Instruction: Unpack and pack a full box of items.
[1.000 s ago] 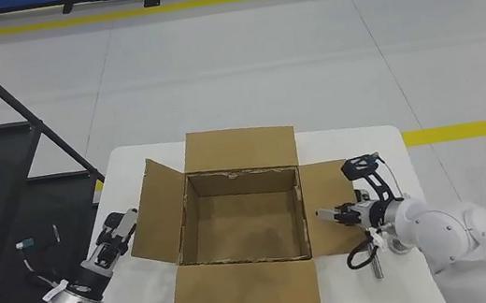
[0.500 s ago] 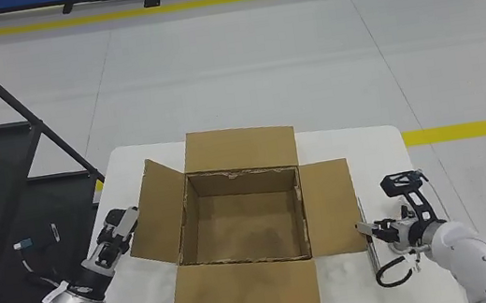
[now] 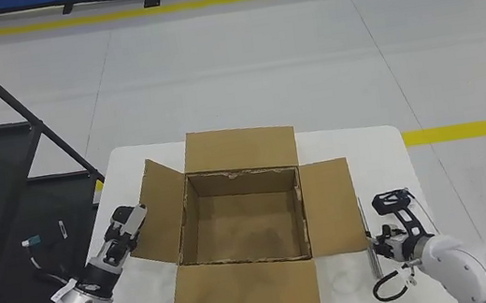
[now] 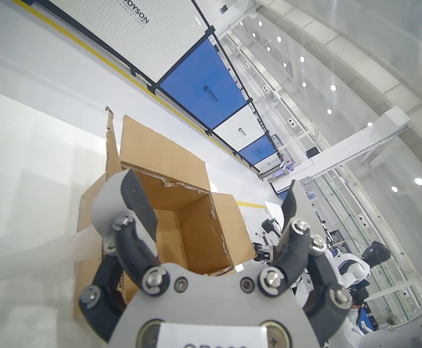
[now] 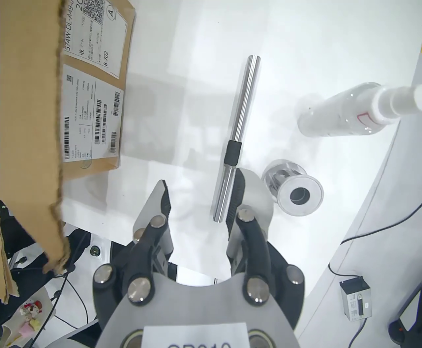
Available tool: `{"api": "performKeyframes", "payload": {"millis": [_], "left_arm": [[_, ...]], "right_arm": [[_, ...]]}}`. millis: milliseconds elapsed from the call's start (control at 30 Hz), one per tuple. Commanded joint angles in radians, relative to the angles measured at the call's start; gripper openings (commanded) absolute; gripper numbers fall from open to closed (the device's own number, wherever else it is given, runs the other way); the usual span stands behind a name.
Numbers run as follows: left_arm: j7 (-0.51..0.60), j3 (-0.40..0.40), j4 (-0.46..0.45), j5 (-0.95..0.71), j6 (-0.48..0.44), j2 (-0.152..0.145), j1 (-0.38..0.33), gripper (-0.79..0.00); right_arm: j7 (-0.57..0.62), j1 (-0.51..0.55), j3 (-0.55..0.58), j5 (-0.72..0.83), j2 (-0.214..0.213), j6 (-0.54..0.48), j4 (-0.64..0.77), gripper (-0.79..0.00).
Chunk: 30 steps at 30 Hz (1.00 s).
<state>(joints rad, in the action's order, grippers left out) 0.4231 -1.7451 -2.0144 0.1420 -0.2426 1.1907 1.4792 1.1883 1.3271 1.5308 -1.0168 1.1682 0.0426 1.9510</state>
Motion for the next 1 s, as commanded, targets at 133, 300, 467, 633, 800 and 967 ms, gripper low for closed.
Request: {"api": "performKeyframes", "payload": {"millis": [133,300,467,633,800,967], "left_arm": [[-0.01,0.003,-0.001,-0.003,-0.002,-0.001,0.006,0.0],[-0.023,-0.005,0.0,-0.008,-0.007,-0.003,0.016,0.0],[-0.028,-0.006,-0.001,-0.011,-0.006,-0.004,0.02,0.0],[-0.026,0.001,0.002,-0.01,-0.005,-0.005,0.014,0.0],[-0.029,0.001,0.008,-0.009,-0.006,-0.007,0.012,0.0],[-0.033,-0.004,0.008,-0.013,-0.008,-0.008,0.015,0.0]], "right_arm": [[0.026,-0.095,-0.064,-0.032,0.003,0.025,-0.127,-0.431],[0.029,-0.157,-0.096,-0.022,0.005,0.018,-0.227,-0.428],[0.057,-0.193,-0.131,-0.07,0.006,0.037,-0.271,-0.409],[0.065,-0.218,-0.162,-0.091,0.009,0.053,-0.306,-0.413],[0.064,-0.237,-0.191,-0.112,0.012,0.066,-0.341,-0.428],[0.056,-0.266,-0.223,-0.14,0.016,0.079,-0.384,-0.446]]}}
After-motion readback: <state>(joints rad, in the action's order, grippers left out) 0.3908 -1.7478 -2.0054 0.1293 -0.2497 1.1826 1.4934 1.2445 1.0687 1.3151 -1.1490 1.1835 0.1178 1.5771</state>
